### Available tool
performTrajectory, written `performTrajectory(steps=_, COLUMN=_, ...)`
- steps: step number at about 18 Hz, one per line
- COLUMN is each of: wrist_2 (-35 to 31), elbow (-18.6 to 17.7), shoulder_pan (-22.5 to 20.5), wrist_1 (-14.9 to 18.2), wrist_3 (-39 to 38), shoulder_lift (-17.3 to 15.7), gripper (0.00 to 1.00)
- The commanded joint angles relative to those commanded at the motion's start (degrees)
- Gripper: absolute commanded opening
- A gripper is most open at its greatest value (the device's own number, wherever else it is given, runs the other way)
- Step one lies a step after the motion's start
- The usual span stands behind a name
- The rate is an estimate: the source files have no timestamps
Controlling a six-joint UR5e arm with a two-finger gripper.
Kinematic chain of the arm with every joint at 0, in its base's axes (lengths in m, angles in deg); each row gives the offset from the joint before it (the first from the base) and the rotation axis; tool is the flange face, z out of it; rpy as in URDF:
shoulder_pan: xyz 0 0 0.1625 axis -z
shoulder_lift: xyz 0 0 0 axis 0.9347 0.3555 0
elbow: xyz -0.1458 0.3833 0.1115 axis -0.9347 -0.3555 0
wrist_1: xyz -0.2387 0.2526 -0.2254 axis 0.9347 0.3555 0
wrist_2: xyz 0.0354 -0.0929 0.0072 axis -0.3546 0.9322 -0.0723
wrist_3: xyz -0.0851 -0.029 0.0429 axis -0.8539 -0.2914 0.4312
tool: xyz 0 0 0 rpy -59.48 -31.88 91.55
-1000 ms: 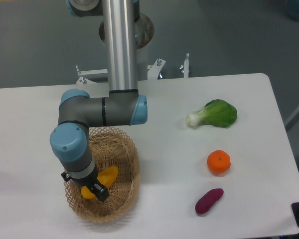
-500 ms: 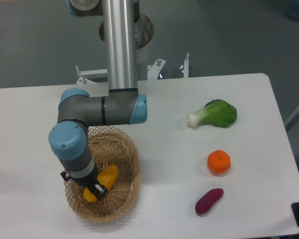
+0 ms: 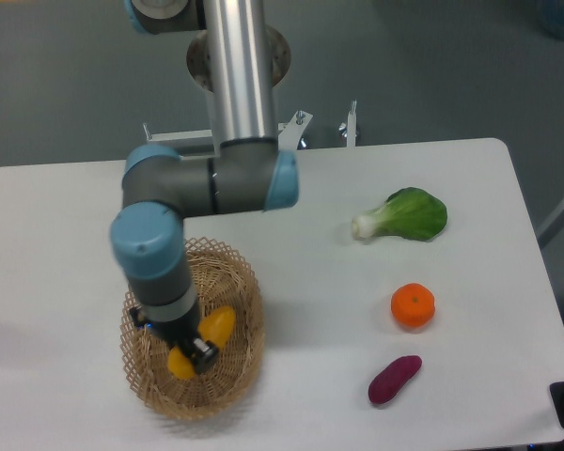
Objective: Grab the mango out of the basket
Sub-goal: 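Lift the mango out of the basket toward the bok choy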
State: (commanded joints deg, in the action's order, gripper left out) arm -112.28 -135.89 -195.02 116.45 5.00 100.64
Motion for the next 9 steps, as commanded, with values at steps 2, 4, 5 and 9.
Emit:
performTrajectory(steps=2, wrist_2=0.7, elbow=0.4, shoulder_pan=-2.9, wrist_1=2.7, wrist_3=2.6, shoulder_lift=-1.3, gripper=0.45)
performTrajectory(steps=4, wrist_2=1.8, elbow=1.9, shoulder_pan=-5.4, wrist_1=6.1, wrist_3=5.5, shoulder_lift=-2.7, gripper=0.45)
performTrajectory(steps=5, wrist_2=2.4, elbow=2.7, shoulder_pan=-6.9, wrist_1=8.4, wrist_3=6.7, shoulder_lift=-3.5, gripper=0.45)
performTrajectory(steps=9, wrist_2=4.1, elbow=5.8, shoulder_pan=-13.0, wrist_1=14.6, wrist_3=14.4, shoulder_lift=-6.1, gripper=0.45)
